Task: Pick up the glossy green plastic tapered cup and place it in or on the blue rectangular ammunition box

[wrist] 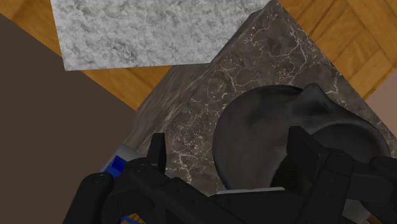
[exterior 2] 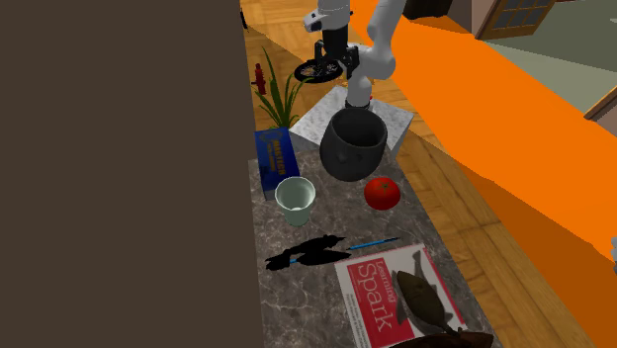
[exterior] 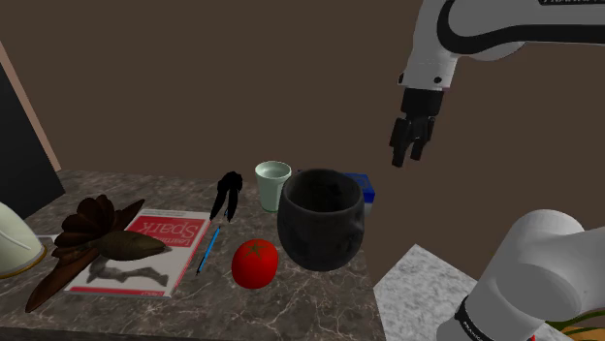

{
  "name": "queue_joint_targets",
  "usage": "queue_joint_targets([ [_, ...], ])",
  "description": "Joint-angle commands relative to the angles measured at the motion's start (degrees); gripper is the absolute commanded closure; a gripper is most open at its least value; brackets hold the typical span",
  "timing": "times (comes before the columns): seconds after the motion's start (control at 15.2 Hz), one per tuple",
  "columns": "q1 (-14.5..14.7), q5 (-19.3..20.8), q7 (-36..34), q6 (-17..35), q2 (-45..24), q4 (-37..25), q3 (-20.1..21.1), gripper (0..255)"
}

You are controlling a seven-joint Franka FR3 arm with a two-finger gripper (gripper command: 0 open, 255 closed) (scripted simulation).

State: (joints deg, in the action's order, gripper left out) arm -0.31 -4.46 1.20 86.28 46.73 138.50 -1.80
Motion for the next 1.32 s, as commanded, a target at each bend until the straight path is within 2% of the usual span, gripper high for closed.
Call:
queue_joint_targets([
  [0.0, 0.0, 0.0, 0.0, 0.0, 0.0, 0.0, 0.0, 0],
  [0.66, 0.8, -4.1, -0.9, 14.8, -21.2, -6.9, -0.1, 0],
  [1.25, 1.5, -8.3, -0.7, 22.4, -41.1, -19.6, -0.6, 0],
])
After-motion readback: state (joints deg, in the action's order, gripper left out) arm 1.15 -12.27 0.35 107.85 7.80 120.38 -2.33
